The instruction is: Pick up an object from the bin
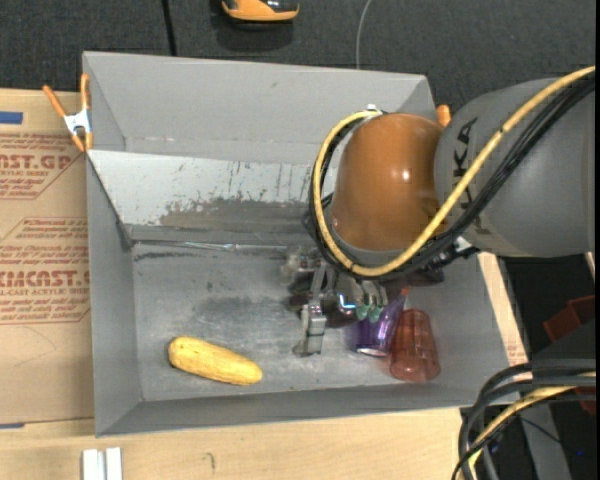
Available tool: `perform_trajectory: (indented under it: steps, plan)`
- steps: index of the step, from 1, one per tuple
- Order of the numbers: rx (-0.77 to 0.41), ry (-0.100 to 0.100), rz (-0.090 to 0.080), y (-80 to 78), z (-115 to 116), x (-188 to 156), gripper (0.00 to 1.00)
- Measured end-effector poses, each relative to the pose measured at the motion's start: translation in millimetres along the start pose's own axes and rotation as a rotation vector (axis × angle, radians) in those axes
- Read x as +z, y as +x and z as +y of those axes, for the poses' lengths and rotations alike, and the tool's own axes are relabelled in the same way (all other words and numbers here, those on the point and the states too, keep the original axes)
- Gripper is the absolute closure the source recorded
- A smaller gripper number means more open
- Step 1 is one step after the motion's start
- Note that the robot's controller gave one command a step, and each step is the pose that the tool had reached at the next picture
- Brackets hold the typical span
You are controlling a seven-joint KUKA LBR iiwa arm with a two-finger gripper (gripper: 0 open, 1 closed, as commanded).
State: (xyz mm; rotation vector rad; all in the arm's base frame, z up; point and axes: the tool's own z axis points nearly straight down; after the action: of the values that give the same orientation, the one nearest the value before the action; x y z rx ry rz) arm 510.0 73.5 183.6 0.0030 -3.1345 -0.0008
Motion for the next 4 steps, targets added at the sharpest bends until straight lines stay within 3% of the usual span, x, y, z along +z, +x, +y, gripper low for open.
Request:
perform_trajectory:
  steps: [1,2,3,4]
  plan:
    - [0.001,-0.001,-0.008,-1.4,-0.3,-4.5,0.0]
    - [-0.001,-0.002,-0.014,-35.9,-31.4,21.2,0.0]
    - [-0.185,0.001,-0.012,-51.6,-49.1,83.4,0.0]
    - [-0.266,0.0,-0.008,-38.7,-93.6,100.6,1.0]
